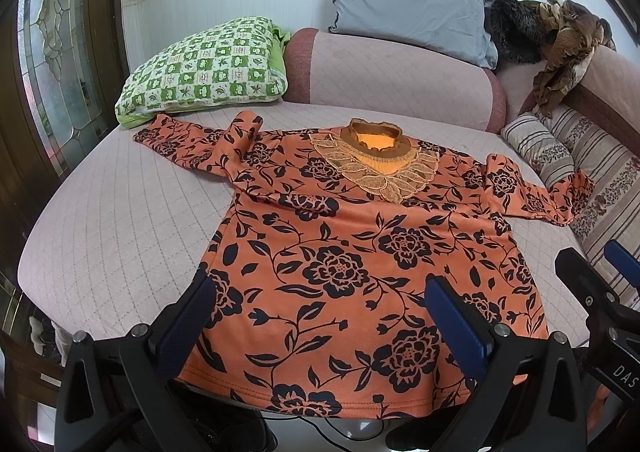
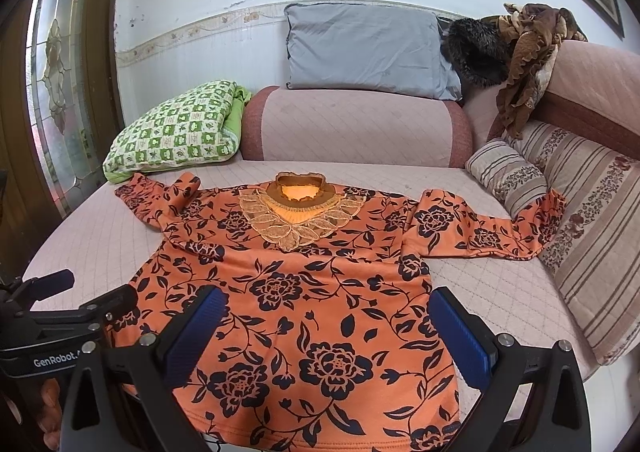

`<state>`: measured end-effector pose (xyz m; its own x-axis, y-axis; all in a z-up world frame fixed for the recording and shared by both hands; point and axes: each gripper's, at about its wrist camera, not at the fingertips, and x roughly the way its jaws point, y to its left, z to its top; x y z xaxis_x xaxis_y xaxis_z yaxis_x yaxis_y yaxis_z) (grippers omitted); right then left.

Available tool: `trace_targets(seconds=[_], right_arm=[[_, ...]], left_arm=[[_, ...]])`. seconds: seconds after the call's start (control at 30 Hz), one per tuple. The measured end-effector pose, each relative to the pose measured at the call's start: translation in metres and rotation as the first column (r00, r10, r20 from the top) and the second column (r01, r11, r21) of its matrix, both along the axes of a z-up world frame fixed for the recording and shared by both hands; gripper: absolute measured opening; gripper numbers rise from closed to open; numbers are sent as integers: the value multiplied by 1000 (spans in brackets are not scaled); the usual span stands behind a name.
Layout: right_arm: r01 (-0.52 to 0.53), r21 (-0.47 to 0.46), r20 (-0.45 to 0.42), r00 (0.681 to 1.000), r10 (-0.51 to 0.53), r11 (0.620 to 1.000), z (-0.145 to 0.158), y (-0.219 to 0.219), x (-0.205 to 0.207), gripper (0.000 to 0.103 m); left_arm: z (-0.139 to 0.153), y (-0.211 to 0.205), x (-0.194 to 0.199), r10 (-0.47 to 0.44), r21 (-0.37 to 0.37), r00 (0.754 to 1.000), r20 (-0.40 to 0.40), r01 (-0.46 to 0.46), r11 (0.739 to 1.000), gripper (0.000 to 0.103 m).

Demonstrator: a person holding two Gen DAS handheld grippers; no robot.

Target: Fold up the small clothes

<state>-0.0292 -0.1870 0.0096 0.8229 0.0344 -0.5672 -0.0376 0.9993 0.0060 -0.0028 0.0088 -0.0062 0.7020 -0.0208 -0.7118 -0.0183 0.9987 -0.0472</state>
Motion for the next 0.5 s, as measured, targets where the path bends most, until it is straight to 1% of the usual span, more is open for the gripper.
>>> trace_targets(seconds=[0.5], right_arm=[[-8, -2, -9, 1000, 8, 1000, -2, 3, 2, 103]], left_arm=[[-2, 1, 1, -2, -2, 1000, -1, 2, 1000, 103]])
